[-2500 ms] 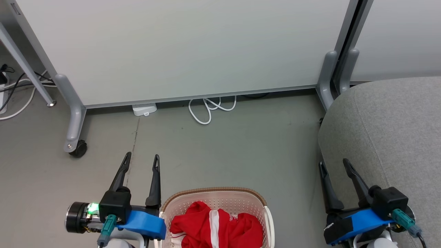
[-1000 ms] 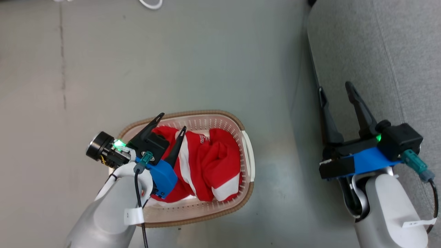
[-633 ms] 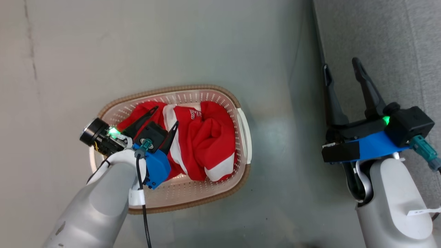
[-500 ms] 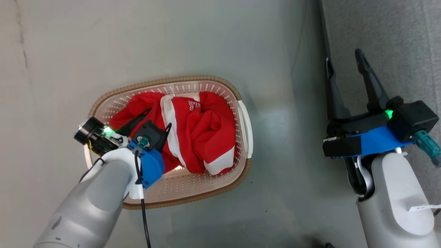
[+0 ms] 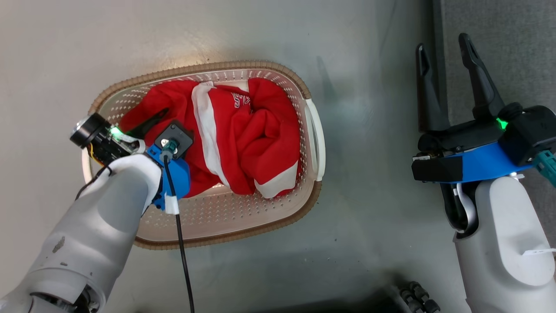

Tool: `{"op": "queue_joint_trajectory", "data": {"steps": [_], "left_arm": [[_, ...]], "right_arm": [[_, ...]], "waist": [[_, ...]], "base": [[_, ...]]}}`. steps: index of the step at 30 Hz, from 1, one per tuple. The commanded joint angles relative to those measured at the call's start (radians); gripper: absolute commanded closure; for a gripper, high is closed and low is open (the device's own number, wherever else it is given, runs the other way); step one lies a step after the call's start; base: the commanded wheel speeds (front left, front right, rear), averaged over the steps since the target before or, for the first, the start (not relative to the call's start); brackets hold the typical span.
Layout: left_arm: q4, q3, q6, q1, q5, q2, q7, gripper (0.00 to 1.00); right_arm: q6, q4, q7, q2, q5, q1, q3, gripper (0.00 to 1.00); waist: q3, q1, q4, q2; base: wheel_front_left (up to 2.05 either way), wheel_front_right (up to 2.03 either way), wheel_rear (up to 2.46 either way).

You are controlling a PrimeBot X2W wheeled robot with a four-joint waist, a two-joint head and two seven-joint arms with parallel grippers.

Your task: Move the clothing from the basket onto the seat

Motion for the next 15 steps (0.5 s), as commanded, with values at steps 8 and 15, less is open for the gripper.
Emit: {"op": "queue_joint_trajectory", "data": {"steps": [8, 15], "left_arm": [[0.025, -0.037, -0.001, -0.056, 0.015, -0.002, 0.061, 0.00], [0.031, -0.065, -0.001, -0.050, 0.000, -0.005, 0.115, 1.00]], "right_arm": [[0.000, -0.013, -0.004, -0.004, -0.014, -0.025, -0.006, 0.00], [0.000, -0.012, -0.004, -0.004, -0.019, -0.027, -0.003, 0.00]], "waist": [[0.046, -0.0002, 0.005, 0.0001], [0.053, -0.0002, 0.005, 0.0001]], "base": [[0.00, 0.00, 0.00], [0.00, 0.00, 0.00]]}}
